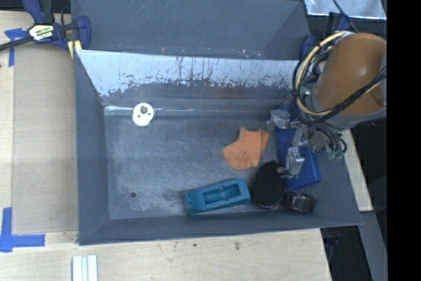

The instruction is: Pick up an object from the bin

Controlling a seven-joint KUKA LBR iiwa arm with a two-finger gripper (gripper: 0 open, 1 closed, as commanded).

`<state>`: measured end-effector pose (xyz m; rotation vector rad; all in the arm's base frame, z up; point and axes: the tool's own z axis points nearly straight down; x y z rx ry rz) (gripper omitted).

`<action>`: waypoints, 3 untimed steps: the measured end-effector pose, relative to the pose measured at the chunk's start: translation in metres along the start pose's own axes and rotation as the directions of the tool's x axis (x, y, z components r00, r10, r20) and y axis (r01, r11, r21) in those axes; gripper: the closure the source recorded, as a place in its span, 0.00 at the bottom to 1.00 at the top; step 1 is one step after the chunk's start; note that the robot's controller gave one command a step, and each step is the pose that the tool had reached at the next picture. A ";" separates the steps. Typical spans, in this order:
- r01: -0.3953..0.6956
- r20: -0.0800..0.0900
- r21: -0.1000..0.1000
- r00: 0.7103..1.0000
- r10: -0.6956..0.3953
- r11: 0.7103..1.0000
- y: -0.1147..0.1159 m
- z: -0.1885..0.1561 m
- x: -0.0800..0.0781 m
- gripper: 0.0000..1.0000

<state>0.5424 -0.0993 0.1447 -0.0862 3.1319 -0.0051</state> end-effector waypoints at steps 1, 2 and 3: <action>-0.079 -0.006 -0.003 0.997 0.079 0.997 0.030 0.036 -0.001 0.00; -0.020 -0.004 -0.002 1.000 0.020 1.000 0.059 0.074 0.001 1.00; -0.020 -0.004 -0.002 1.000 0.020 1.000 0.059 0.074 0.000 1.00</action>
Offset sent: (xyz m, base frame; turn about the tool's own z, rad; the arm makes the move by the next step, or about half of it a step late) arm -0.0043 0.0593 -0.0747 0.0198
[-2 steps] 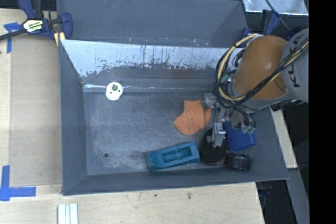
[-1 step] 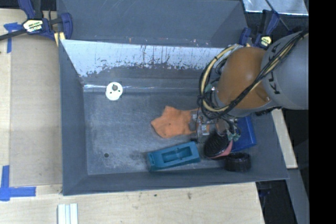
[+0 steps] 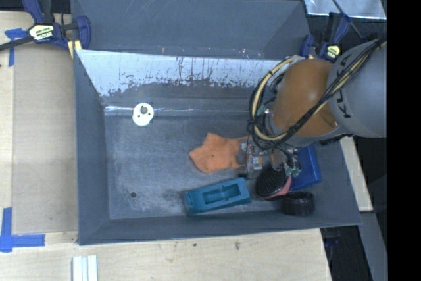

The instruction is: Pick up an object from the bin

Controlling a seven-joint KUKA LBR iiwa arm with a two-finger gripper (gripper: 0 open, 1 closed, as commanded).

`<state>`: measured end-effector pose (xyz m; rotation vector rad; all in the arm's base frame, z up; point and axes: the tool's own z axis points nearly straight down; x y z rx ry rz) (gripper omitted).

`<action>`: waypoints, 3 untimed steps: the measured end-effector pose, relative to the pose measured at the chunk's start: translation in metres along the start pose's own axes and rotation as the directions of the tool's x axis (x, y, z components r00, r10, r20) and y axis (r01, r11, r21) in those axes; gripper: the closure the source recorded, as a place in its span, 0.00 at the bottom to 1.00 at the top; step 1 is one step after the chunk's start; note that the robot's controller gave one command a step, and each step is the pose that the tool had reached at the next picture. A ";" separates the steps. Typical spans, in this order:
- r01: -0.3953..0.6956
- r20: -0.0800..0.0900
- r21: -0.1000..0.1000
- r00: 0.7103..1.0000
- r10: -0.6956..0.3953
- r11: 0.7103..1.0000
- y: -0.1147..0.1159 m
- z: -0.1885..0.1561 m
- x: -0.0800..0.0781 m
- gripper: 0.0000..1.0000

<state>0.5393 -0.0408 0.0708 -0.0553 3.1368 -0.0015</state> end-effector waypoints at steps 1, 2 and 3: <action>0.008 -0.009 -0.001 1.000 -0.008 1.000 0.000 -0.048 -0.001 1.00; -0.008 0.006 0.000 1.000 0.008 1.000 -0.003 -0.079 -0.015 1.00; -0.001 0.000 0.000 1.000 0.001 1.000 0.018 -0.049 -0.006 1.00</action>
Offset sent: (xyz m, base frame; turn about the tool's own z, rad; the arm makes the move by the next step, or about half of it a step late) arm 0.0263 -0.0061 0.0512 0.0371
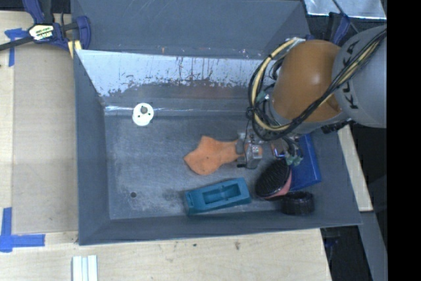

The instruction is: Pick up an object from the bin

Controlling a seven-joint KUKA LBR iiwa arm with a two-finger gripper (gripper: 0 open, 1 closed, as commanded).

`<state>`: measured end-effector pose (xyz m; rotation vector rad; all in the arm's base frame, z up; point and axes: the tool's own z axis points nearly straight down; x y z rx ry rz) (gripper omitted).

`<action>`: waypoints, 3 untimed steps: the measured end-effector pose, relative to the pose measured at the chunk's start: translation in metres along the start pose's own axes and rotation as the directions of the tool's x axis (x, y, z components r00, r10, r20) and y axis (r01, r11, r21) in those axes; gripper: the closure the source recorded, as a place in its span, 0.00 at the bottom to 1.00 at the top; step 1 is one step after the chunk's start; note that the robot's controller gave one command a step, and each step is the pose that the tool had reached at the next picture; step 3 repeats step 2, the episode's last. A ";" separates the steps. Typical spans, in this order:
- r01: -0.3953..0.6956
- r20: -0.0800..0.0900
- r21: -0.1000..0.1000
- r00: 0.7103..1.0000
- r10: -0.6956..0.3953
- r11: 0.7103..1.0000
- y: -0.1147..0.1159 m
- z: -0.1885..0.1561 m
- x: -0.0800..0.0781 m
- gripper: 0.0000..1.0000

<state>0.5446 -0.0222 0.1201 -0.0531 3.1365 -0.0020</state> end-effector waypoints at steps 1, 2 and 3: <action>0.013 -0.014 -0.005 1.000 -0.013 1.000 -0.008 -0.024 0.010 1.00; -0.017 -0.001 -0.001 1.000 0.017 1.000 -0.002 -0.168 -0.012 1.00; -0.017 -0.001 -0.001 1.000 0.017 1.000 -0.002 -0.168 -0.012 1.00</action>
Offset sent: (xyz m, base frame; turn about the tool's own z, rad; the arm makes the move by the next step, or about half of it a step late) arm 0.0107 -0.0010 0.1675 0.0175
